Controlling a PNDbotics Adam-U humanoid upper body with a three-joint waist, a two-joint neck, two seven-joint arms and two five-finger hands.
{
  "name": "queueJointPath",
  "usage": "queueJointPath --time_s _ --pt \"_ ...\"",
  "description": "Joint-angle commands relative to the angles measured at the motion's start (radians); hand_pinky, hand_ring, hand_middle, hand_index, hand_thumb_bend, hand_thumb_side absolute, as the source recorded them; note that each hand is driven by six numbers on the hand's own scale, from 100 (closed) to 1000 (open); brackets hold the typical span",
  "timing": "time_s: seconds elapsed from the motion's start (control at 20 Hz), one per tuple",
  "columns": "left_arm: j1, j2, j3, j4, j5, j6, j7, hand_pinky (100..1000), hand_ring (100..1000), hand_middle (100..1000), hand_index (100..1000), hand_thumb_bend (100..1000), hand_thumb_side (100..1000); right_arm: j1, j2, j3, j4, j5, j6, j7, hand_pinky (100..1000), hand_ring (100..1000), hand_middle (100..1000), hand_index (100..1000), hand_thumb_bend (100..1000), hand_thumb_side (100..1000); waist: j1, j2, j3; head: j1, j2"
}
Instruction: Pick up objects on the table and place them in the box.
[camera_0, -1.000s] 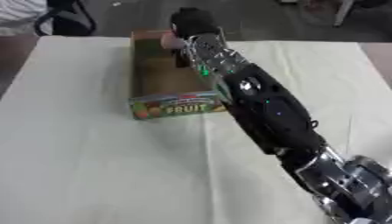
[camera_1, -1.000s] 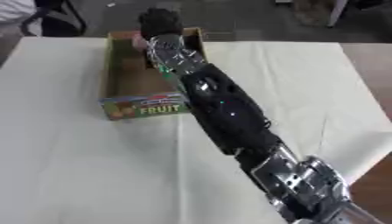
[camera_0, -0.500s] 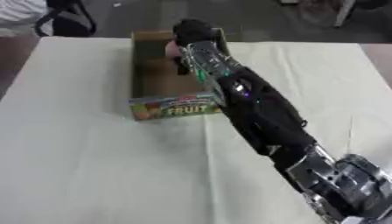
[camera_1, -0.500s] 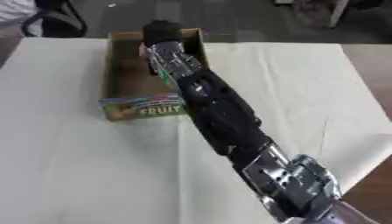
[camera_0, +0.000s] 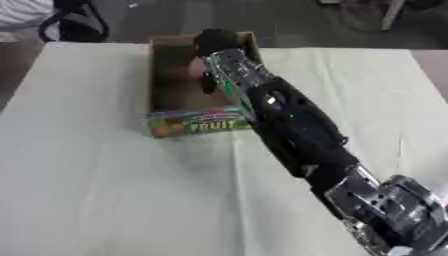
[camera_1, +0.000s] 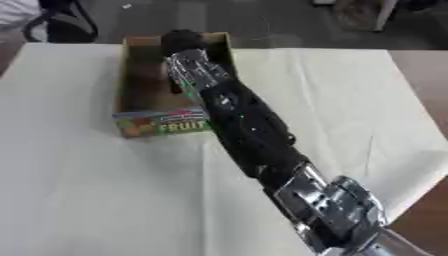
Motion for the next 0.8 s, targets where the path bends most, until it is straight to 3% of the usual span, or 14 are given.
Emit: queueJointPath --time_s 0.05,0.8 --pt "-0.007 0.012 0.002 -0.019 0.002 -0.002 -0.002 594 623 595 761 100 674 -0.033 -0.014 -0.008 -0.011 0.002 -0.005 0.017 875 924 737 857 394 100 0.005 -0.022 0.0 0.0 -0.007" --pt "-0.007 0.014 0.004 -0.019 0.005 -0.001 0.001 594 622 595 759 100 672 -0.036 -0.035 0.002 -0.077 0.005 -0.001 0.019 866 911 711 844 400 100 0.006 -0.032 -0.006 0.003 -0.01"
